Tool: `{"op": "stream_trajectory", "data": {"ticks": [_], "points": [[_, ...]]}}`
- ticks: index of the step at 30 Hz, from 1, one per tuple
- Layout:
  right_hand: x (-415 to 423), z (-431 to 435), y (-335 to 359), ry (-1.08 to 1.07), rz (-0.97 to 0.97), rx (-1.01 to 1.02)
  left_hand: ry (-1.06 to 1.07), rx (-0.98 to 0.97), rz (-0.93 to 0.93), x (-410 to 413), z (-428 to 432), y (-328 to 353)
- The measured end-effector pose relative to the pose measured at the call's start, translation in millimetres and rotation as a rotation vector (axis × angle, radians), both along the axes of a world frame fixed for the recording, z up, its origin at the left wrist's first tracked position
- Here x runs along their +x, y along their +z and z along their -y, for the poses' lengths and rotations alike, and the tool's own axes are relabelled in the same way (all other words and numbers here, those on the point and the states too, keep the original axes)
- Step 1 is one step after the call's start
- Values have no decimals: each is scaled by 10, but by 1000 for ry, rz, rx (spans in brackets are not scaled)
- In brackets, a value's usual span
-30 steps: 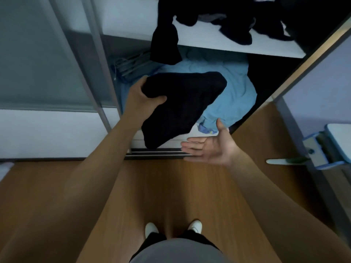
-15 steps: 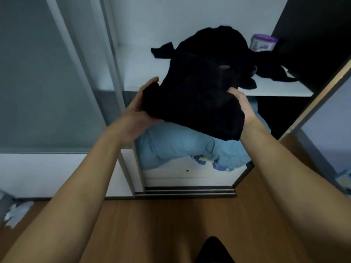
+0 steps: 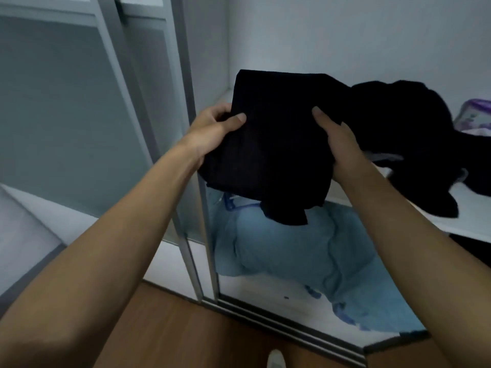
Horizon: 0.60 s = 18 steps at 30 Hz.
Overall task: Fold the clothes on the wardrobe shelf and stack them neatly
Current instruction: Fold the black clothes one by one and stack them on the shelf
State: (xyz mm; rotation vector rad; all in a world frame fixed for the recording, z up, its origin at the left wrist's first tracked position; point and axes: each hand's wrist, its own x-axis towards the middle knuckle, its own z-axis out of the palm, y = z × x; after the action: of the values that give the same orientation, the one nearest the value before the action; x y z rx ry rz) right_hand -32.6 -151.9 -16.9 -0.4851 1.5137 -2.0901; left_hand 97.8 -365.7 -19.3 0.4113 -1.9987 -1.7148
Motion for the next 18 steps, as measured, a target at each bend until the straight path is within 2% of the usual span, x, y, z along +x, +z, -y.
{"op": "stream_trajectory", "data": {"ticks": [3, 5, 8, 10, 12, 15, 18], "points": [[-525, 409, -7, 25, 5, -55, 187, -173, 7, -390, 159, 158], [-841, 752, -28, 8, 8, -15, 338, -357, 82, -679, 284, 177], [-1179, 1292, -281, 57, 54, 197, 508, -782, 446, -926, 379, -35], [-1277, 1556, -557, 76, 74, 406, 509, -1061, 583, -922, 391, -279], [-1331, 1724, -771, 31, 47, 521, 466, -1257, 692, -884, 436, -486], [-1404, 1917, -859, -16, 16, 504, 490, -1428, 736, -887, 531, -580], [-1401, 2010, -839, -79, 21, 470, 484, -1451, 729, -886, 635, -582]]}}
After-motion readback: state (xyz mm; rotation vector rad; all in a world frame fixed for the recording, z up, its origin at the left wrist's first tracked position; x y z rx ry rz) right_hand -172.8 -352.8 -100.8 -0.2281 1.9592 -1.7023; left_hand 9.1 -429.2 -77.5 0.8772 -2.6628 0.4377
